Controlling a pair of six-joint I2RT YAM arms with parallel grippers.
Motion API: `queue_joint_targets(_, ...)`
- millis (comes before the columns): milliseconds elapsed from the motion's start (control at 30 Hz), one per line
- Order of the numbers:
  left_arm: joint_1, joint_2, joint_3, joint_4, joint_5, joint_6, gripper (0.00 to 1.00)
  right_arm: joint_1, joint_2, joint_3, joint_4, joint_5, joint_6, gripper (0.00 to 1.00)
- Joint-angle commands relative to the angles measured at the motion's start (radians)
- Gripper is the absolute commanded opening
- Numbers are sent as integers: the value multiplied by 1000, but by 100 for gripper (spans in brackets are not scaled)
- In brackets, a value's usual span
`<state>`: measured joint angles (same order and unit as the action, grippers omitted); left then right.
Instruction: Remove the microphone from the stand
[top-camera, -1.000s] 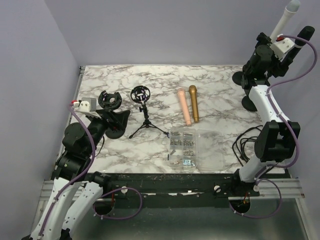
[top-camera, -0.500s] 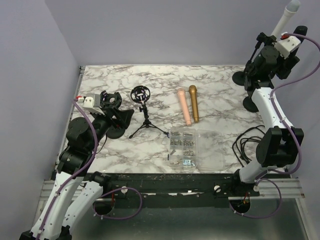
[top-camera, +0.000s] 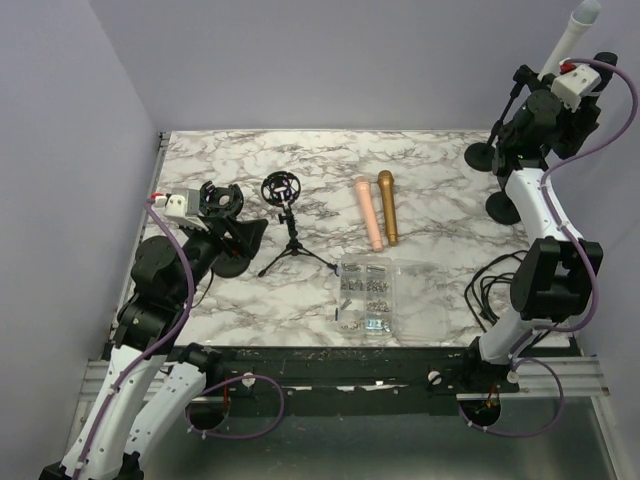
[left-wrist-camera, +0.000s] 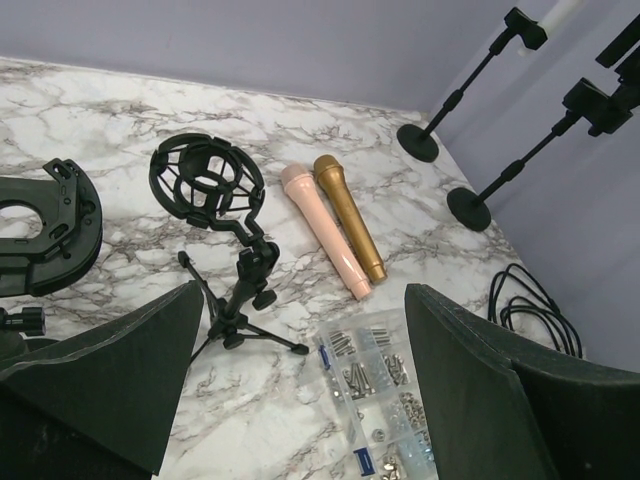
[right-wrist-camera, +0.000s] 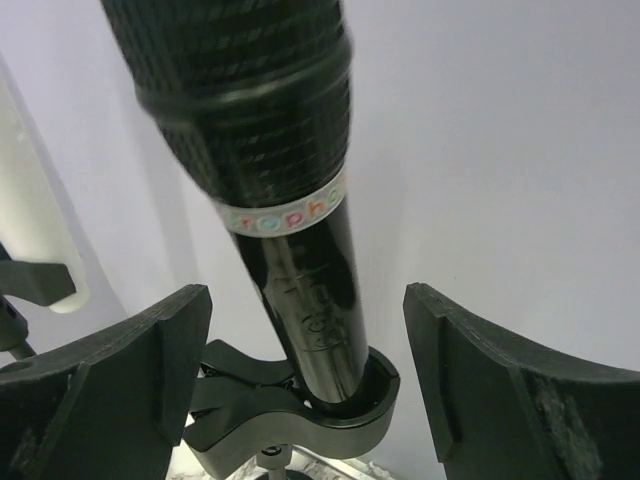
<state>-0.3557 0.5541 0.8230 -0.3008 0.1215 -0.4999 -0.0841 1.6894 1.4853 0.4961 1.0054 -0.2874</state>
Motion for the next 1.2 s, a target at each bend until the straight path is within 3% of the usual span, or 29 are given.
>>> queue_joint_targets(0, -3, -26, -5, -3, 7, 11, 85, -15, 30, 25, 10, -29, -30, 82)
queue_joint_targets(67, -3, -32, -8, -8, 6, 7, 85, -16, 33, 27, -2, -47, -18, 79)
queue_joint_targets(233, -3, -49, -4, -26, 1, 9, 85, -24, 52, 45, -37, -70, 6, 56)
queue_joint_targets(433, -4, -50, 3, -37, -3, 5, 85, -28, 3, 8, -102, -137, 96, 36)
queue_joint_targets(733, -9, 3, 108, -38, 70, 45, 85, -34, -104, -35, -250, -364, 224, 2)
queue_joint_targets(967, -59, 87, 219, -21, 135, 78, 86, -34, -208, -109, -306, -538, 329, 1)
queue_joint_targets(1167, -184, 187, 279, 46, 135, 93, 86, -34, -260, -95, -385, -635, 387, 1)
